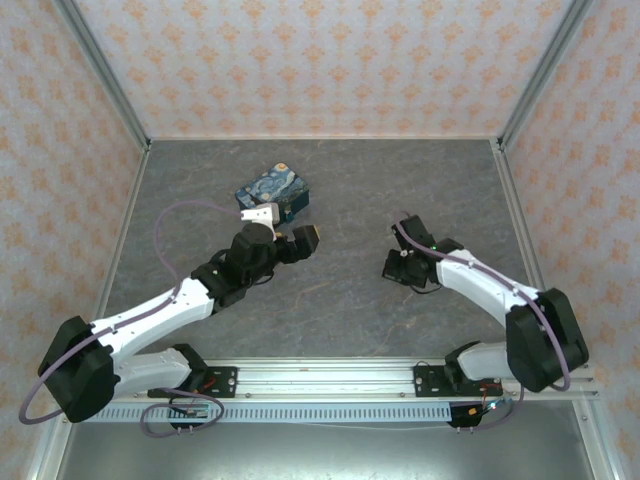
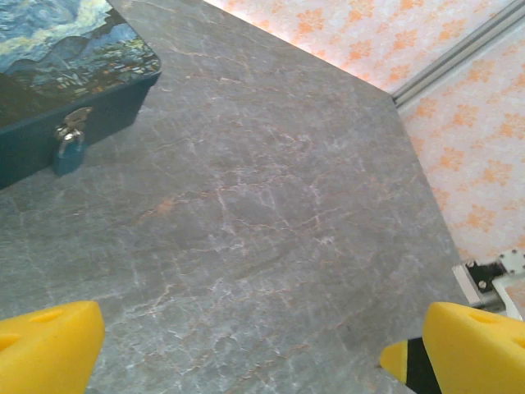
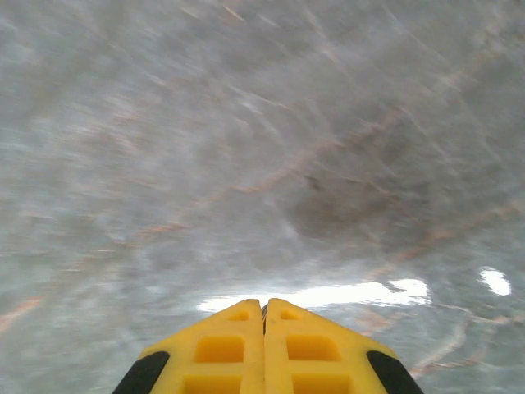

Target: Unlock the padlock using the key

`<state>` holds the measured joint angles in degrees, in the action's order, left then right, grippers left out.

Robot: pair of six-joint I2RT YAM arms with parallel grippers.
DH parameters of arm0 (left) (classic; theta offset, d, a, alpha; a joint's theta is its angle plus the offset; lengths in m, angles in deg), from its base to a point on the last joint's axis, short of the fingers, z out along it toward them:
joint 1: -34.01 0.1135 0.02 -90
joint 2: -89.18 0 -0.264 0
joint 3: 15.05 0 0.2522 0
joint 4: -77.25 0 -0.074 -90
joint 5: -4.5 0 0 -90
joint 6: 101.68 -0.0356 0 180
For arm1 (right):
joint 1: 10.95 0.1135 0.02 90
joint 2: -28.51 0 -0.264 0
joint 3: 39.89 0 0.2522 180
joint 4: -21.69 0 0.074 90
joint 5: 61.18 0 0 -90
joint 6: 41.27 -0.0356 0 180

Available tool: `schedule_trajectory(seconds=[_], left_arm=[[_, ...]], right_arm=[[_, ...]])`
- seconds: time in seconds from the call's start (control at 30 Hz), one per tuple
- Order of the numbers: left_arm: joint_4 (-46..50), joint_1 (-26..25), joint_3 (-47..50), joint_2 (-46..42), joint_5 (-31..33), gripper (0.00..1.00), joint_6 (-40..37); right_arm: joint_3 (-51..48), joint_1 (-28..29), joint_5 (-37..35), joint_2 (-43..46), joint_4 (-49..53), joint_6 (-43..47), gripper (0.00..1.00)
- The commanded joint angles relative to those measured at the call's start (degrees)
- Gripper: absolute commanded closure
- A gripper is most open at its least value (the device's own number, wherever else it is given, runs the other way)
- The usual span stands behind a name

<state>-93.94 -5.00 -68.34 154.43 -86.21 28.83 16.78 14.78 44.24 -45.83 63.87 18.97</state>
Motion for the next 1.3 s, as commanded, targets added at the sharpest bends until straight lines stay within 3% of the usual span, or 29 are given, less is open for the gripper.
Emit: schedule_trajectory(seconds=[0.0,0.2,0.4,0.87,1.03,1.27], left_arm=[[0.02,-0.31,-2.56,-0.53,-3.52,0.01,0.71],[-4.41,-0.61,-5.25,3.93,-12.16,0.13,0.88],[-5.22,-3.52,-10.35,10.05,-15.16,0.24,-0.28],[-9.79,-6.30,-15.18,17.59,-15.85,0.26,12.29],[-2.93,-6.35,-18.04,18.97,-13.24,0.25,22.52],[6.00,-6.26,-22.82,19.61,-11.04,0.24,39.90]], right_arm=[[-1.33,0.22,5.06,4.63,-8.62,-4.63,1.00],[-2.96,0.25,8.65,12.59,-20.02,-11.68,1.00],[-2.24,0.30,12.30,15.91,-23.43,-14.75,1.00],[-5.37,0.40,10.08,21.66,-25.73,-11.72,1.00],[-7.02,2.55,3.10,24.83,-26.86,-6.47,1.00],[-12.20,9.05,-11.34,27.81,-37.09,2.98,1.00]])
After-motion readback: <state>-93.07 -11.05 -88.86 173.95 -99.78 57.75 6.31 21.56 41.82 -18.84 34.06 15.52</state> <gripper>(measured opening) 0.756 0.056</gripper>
